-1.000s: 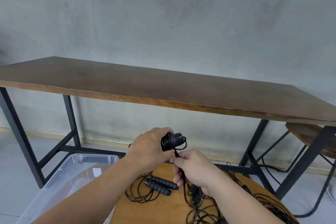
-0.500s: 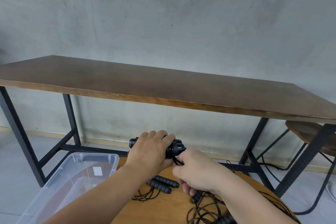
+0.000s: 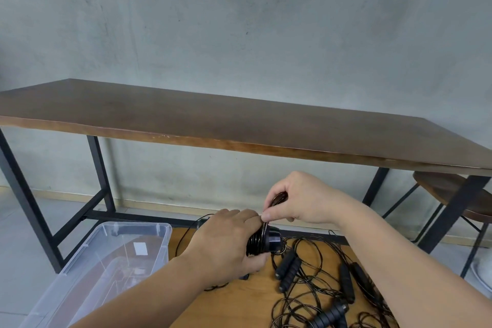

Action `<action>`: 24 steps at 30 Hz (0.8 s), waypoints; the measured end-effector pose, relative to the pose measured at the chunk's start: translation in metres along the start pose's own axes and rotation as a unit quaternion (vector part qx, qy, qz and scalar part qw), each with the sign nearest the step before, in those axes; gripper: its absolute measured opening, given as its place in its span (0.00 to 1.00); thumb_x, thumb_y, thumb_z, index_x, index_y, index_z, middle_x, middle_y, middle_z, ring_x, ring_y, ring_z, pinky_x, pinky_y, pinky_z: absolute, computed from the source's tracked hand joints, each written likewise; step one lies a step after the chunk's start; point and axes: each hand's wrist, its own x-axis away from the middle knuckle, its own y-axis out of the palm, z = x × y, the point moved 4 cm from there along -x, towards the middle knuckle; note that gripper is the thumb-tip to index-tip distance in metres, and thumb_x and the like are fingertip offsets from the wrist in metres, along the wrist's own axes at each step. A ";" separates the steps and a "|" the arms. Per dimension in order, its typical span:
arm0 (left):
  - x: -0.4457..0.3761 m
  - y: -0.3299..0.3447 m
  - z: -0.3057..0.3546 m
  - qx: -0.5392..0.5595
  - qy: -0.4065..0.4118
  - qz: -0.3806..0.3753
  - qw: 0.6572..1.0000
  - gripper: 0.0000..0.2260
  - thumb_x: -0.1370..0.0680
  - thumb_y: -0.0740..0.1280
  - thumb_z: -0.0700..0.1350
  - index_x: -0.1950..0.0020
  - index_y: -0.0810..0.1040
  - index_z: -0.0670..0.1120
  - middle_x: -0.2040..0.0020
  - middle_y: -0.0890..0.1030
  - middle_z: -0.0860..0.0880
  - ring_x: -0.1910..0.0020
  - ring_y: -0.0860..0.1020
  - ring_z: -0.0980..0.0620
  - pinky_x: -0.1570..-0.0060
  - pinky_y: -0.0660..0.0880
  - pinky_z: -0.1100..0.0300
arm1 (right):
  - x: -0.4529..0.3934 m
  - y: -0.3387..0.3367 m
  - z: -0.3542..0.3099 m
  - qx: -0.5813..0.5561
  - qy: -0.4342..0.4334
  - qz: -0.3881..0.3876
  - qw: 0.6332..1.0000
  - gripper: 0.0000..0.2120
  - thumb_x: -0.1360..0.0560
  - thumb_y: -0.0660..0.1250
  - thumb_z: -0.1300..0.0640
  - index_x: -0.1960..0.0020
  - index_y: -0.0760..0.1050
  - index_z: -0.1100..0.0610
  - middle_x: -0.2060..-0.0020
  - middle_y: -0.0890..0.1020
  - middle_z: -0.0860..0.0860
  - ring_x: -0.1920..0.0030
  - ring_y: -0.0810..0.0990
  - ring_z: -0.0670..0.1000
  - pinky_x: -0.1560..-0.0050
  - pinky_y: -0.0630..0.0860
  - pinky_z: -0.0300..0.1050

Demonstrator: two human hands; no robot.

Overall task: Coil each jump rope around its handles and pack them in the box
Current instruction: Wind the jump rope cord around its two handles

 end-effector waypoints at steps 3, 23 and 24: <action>0.003 -0.008 0.002 0.057 -0.021 0.016 0.998 0.28 0.25 0.56 0.68 0.31 0.70 0.55 0.44 0.78 0.57 0.48 0.76 0.55 0.45 0.72 0.61 | -0.001 0.006 0.019 -0.130 0.026 0.004 0.991 0.07 0.28 0.75 0.50 0.54 0.84 0.53 0.73 0.79 0.45 0.73 0.73 0.43 0.68 0.72 0.37; 0.004 -0.006 -0.010 0.252 -0.051 0.089 0.962 0.18 0.26 0.61 0.68 0.39 0.66 0.66 0.38 0.67 0.68 0.49 0.78 0.60 0.54 0.77 0.62 | 0.003 0.027 0.050 -0.351 0.104 0.124 0.922 0.09 0.21 0.67 0.55 0.50 0.83 0.58 0.72 0.75 0.47 0.70 0.72 0.43 0.67 0.71 0.36; 0.004 -0.006 -0.010 0.248 -0.052 0.087 0.963 0.18 0.27 0.61 0.69 0.39 0.66 0.67 0.36 0.66 0.70 0.50 0.78 0.60 0.56 0.77 0.64 | 0.005 0.027 0.050 -0.361 0.100 0.120 0.919 0.09 0.20 0.66 0.56 0.49 0.83 0.57 0.72 0.75 0.46 0.70 0.72 0.43 0.67 0.72 0.36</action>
